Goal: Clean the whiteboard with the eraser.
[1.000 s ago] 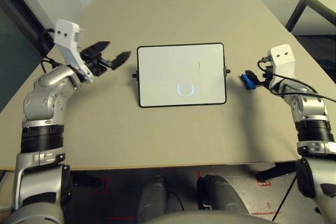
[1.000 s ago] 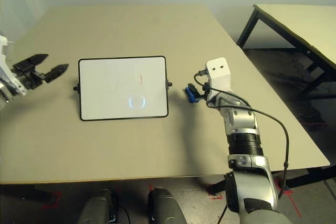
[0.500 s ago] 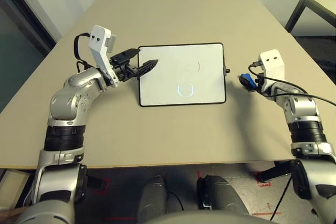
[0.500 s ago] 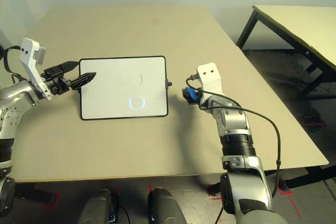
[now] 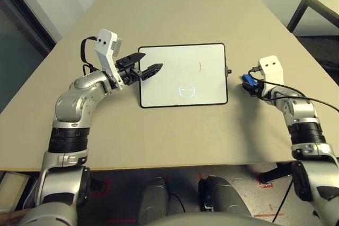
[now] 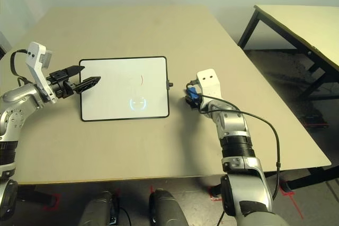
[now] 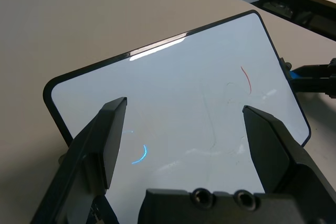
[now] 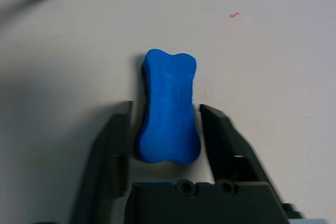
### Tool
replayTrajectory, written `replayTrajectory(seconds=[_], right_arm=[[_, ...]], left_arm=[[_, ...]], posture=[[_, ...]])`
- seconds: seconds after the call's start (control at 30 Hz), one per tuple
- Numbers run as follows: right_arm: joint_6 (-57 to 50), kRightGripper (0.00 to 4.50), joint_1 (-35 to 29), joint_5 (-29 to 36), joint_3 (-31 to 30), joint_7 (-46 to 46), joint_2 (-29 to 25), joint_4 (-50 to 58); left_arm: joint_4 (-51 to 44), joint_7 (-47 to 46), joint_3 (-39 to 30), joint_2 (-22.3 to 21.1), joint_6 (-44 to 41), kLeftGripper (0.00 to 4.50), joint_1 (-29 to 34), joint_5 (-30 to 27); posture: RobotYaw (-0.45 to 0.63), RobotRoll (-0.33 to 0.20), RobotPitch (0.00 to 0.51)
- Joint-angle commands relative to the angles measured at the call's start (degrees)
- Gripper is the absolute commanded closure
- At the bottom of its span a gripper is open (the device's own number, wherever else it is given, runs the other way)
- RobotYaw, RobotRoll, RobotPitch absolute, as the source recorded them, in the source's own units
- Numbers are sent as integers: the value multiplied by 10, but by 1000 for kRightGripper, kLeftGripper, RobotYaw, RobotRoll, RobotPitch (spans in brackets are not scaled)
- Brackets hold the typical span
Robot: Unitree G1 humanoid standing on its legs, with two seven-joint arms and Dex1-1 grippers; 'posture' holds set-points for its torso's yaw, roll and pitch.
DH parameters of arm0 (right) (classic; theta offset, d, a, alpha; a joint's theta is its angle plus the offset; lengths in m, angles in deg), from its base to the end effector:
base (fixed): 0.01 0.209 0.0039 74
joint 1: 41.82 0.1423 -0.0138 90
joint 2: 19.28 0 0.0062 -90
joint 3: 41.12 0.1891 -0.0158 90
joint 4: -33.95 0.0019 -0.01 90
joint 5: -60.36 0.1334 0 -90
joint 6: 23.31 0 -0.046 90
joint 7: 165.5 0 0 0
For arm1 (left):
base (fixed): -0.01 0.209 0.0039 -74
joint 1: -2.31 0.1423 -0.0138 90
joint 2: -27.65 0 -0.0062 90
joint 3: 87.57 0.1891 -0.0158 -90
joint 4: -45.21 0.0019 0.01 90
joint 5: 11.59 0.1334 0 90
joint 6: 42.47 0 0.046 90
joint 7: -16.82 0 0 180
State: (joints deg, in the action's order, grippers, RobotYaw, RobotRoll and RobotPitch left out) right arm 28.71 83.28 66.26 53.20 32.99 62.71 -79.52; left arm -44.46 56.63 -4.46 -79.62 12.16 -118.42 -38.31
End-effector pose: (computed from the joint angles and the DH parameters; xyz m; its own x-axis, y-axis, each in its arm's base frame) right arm 0.3041 -0.2350 0.1141 0.8874 0.1048 -0.4490 -0.1701 0.9795 -0.1076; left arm 0.2776 0.2440 0.1795 0.7734 -0.6287 -0.0807 0.6326 0.7737 0.0355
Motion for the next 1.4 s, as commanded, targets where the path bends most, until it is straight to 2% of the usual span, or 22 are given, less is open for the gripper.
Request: replayTrajectory(seconds=[0.03,0.13,0.2,0.3,0.47,0.6,0.7,0.83,1.03,1.17,1.3,1.4], right_arm=[[4,2900,8,-1,2,-4,6,-7],[4,3599,9,0,2,-6,8,-4],[7,3795,11,0,4,-9,9,-5],[13,3951,15,0,9,-16,9,-6],[28,3969,37,3,27,-35,6,21],[31,3988,80,12,13,-21,13,109],[-21,3989,97,48,-26,29,39,185],[-40,3994,84,52,-83,66,57,243],[-40,4099,55,14,-161,95,44,224],[-44,4114,62,-23,-195,97,24,208],[-55,4117,72,-44,-208,96,23,196],[-79,4185,82,-61,-240,112,23,190]], left_arm=[[-3,1,2,-2,-5,0,7,4],[-2,0,2,-1,-4,0,6,4],[-1,-1,2,0,-3,0,4,4],[1,-1,1,0,-2,0,3,5],[2,0,4,1,-2,0,2,6],[2,2,7,1,-4,0,1,5],[3,2,11,4,-3,0,-2,7],[-1,1,13,4,-7,0,-3,6],[-10,0,11,-1,-15,0,-1,3],[-18,-1,7,-3,-22,0,3,1],[-24,-3,6,-3,-26,0,8,-1],[-30,-6,5,-1,-31,0,11,-3]], posture=[[-35,0,74],[-35,0,71],[-34,0,69],[-35,0,65],[-38,0,62],[-45,0,62],[-47,0,63],[-41,0,67],[-19,0,76],[-19,0,80],[-14,0,84],[-12,0,87]])
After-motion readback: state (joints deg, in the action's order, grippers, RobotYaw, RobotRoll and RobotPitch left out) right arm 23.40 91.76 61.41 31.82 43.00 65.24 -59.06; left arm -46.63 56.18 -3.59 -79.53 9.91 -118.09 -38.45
